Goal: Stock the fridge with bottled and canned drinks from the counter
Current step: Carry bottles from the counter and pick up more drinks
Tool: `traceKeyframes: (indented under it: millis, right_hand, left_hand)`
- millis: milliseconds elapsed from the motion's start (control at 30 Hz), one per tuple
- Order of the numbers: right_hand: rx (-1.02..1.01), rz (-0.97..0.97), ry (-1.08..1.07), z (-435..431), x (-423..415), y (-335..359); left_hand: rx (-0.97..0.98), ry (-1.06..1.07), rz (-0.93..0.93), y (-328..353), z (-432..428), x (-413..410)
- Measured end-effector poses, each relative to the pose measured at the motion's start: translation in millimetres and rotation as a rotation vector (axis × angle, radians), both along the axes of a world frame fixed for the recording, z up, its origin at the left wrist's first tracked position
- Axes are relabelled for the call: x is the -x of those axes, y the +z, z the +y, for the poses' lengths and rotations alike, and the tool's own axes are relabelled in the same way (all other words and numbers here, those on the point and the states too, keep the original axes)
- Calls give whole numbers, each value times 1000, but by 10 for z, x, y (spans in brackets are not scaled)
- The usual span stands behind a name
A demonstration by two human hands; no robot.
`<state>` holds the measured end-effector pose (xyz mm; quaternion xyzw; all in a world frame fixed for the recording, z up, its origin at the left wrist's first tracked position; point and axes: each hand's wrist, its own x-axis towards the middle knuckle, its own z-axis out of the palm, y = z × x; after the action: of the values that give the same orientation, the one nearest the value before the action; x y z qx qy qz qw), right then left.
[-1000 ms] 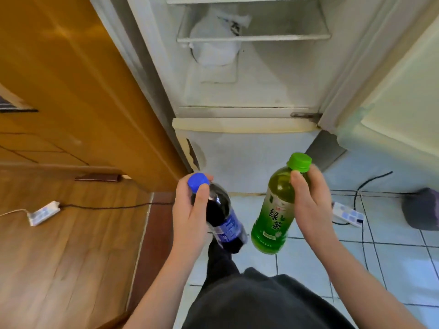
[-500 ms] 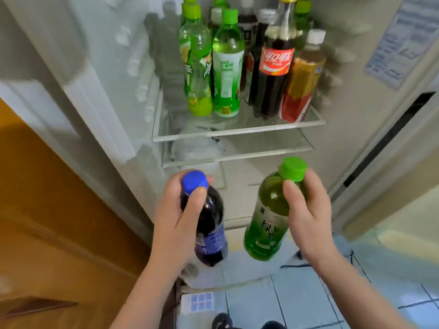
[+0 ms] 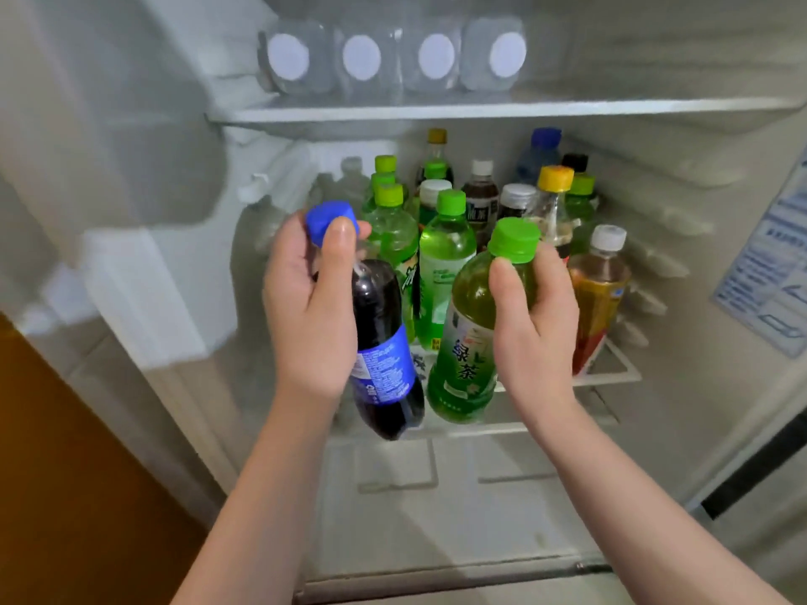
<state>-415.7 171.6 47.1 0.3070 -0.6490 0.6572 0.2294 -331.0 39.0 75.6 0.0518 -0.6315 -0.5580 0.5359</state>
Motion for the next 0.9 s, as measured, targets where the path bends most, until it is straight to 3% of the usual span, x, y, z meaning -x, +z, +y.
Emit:
traceKeyframes:
  millis: [433, 733, 900]
  right_hand:
    - [-179, -27, -44, -416, 434, -60]
    - [-177, 5, -91, -439, 464, -203]
    - [-177, -22, -34, -381, 477, -353]
  left_hand:
    - [128, 134, -107, -37, -273, 684]
    - [229, 174, 24, -372, -240, 758]
    - [141, 65, -141, -843, -150, 661]
